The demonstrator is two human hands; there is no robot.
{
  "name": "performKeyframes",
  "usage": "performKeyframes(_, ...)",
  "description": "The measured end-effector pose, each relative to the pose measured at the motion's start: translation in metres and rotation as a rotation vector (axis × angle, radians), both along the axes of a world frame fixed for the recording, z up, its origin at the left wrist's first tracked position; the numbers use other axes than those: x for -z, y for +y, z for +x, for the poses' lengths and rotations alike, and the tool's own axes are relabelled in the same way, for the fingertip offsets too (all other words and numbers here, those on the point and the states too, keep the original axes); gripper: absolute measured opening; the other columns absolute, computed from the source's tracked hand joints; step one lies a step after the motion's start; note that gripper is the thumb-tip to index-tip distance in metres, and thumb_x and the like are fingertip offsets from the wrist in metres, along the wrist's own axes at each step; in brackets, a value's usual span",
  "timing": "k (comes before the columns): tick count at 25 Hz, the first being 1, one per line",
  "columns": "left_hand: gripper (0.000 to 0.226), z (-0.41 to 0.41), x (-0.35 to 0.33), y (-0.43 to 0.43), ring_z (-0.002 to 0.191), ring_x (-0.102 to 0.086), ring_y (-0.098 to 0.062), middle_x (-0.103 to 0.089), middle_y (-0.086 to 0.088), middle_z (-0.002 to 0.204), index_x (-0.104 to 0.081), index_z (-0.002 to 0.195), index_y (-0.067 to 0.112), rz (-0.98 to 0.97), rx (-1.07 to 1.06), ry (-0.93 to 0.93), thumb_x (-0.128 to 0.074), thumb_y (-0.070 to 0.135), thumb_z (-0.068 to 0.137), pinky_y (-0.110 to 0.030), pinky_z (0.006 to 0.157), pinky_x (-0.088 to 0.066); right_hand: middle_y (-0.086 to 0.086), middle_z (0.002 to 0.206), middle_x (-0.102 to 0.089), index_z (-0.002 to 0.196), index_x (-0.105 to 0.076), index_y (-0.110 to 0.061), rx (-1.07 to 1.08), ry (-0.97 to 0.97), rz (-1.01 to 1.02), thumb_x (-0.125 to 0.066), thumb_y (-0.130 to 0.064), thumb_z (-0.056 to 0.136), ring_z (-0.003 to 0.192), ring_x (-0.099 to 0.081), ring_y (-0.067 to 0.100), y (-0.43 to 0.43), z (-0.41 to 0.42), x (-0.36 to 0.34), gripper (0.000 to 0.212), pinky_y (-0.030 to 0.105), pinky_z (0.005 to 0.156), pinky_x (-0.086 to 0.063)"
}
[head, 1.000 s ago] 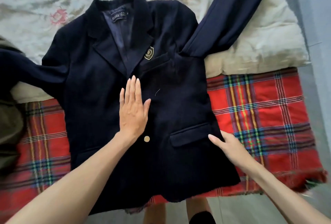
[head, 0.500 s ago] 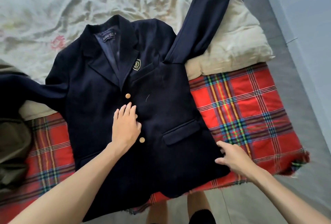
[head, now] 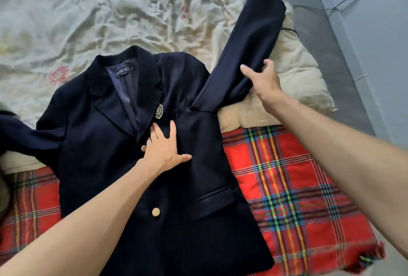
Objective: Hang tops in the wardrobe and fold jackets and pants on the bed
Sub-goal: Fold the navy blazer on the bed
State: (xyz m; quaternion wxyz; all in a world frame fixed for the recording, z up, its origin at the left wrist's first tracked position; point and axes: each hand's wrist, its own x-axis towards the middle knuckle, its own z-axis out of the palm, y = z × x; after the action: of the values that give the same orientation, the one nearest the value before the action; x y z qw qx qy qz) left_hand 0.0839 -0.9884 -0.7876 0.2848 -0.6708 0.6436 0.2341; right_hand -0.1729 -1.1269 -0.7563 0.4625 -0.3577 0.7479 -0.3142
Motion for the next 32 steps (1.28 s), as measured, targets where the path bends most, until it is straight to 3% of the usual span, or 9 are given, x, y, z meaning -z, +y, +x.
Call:
performKeyframes(5, 0.125, 0.004, 0.007, -0.007, 0.148, -0.002, -0.048, 0.006, -0.042, 0.154, 0.018, 0.155, 0.014, 0.032, 0.011, -0.019, -0.053, 0.081, 0.077, -0.049, 0.116, -0.027, 0.014, 0.135, -0.049, 0.135, -0.046, -0.011, 0.010, 0.424, 0.286, -0.078, -0.043, 0.078, 0.123, -0.050, 0.032, -0.058, 0.022, 0.009, 0.072, 0.038, 0.099, -0.042)
performKeyframes(8, 0.126, 0.004, 0.010, -0.007, 0.148, -0.002, -0.048, 0.007, -0.043, 0.153, 0.019, 0.154, 0.014, 0.028, 0.008, 0.002, -0.055, 0.080, 0.076, -0.050, 0.116, -0.026, 0.000, 0.099, -0.065, 0.095, -0.068, -0.013, 0.000, 0.267, 0.167, -0.077, -0.026, 0.083, 0.090, -0.059, 0.018, -0.061, 0.014, 0.014, 0.020, 0.026, 0.078, -0.047)
performKeyframes(11, 0.123, 0.011, 0.008, -0.009, 0.149, -0.005, -0.047, 0.006, -0.040, 0.155, 0.014, 0.156, 0.019, 0.081, -0.049, 0.087, -0.057, 0.079, 0.076, -0.052, 0.117, -0.027, -0.010, 0.071, -0.047, 0.069, -0.050, -0.024, 0.031, 0.004, -0.151, -0.068, -0.016, 0.088, 0.067, -0.042, 0.006, -0.049, 0.015, -0.001, 0.028, 0.026, 0.071, -0.038)
performKeyframes(16, 0.034, 0.075, -0.070, -0.013, 0.125, -0.059, -0.022, -0.064, -0.006, 0.132, -0.058, 0.131, 0.026, -0.328, -0.947, 1.112, -0.059, 0.034, 0.097, -0.044, 0.112, -0.040, 0.002, 0.086, -0.048, 0.072, -0.048, -0.019, -0.575, 0.275, -0.807, -0.062, -0.018, 0.085, 0.089, -0.049, 0.017, -0.010, 0.079, -0.091, 0.019, 0.033, 0.086, -0.037)
performKeyframes(18, 0.033, 0.120, -0.120, -0.006, 0.122, -0.062, -0.026, -0.064, -0.011, 0.132, -0.053, 0.130, 0.020, -0.503, -1.240, 1.500, -0.042, 0.037, 0.105, -0.043, 0.110, -0.041, 0.006, 0.094, -0.058, 0.072, -0.058, -0.015, -1.025, 0.449, -1.074, -0.063, -0.017, 0.078, 0.114, -0.054, 0.027, 0.021, 0.122, -0.113, 0.008, 0.042, 0.107, -0.032)
performKeyframes(21, 0.041, 0.181, -0.150, 0.013, 0.131, -0.054, -0.028, -0.051, -0.011, 0.144, -0.046, 0.130, 0.026, -0.524, -1.432, 1.805, -0.031, 0.053, 0.103, -0.044, 0.109, -0.039, 0.006, 0.134, -0.055, 0.087, -0.067, -0.024, -1.399, 0.563, -0.943, -0.062, -0.018, 0.071, 0.138, -0.040, 0.027, 0.077, 0.156, -0.094, 0.017, 0.045, 0.120, -0.017)
performKeyframes(24, 0.018, 0.210, -0.108, 0.051, 0.109, -0.062, -0.017, -0.059, -0.005, 0.134, -0.057, 0.116, 0.031, -0.389, -1.646, 1.387, -0.049, 0.035, 0.100, -0.032, 0.098, -0.046, 0.002, 0.130, -0.054, 0.106, -0.066, -0.021, -0.993, 0.426, -0.472, -0.070, -0.007, 0.076, 0.123, -0.047, 0.021, 0.147, 0.153, -0.045, 0.033, 0.041, 0.109, -0.038)
performKeyframes(28, 0.016, 0.214, -0.056, 0.080, 0.078, -0.060, -0.015, -0.063, -0.004, 0.108, -0.061, 0.091, 0.024, -0.381, -1.801, 1.019, -0.061, 0.009, 0.091, -0.024, 0.071, -0.047, 0.009, 0.116, -0.065, 0.100, -0.062, -0.019, -0.075, -0.332, 0.310, -0.062, -0.020, 0.096, 0.104, -0.064, 0.022, 0.180, 0.156, -0.013, 0.004, 0.034, 0.090, -0.051)
performKeyframes(32, 0.024, 0.215, -0.081, 0.071, 0.078, -0.060, -0.016, -0.065, 0.002, 0.083, -0.061, 0.083, 0.016, -0.529, -1.680, 1.065, -0.050, -0.004, 0.078, -0.024, 0.063, -0.048, 0.009, 0.118, -0.065, 0.110, -0.063, -0.017, 0.367, -0.674, 0.328, -0.063, -0.027, 0.096, 0.107, -0.062, 0.022, 0.123, 0.172, 0.006, 0.018, 0.034, 0.087, -0.050)
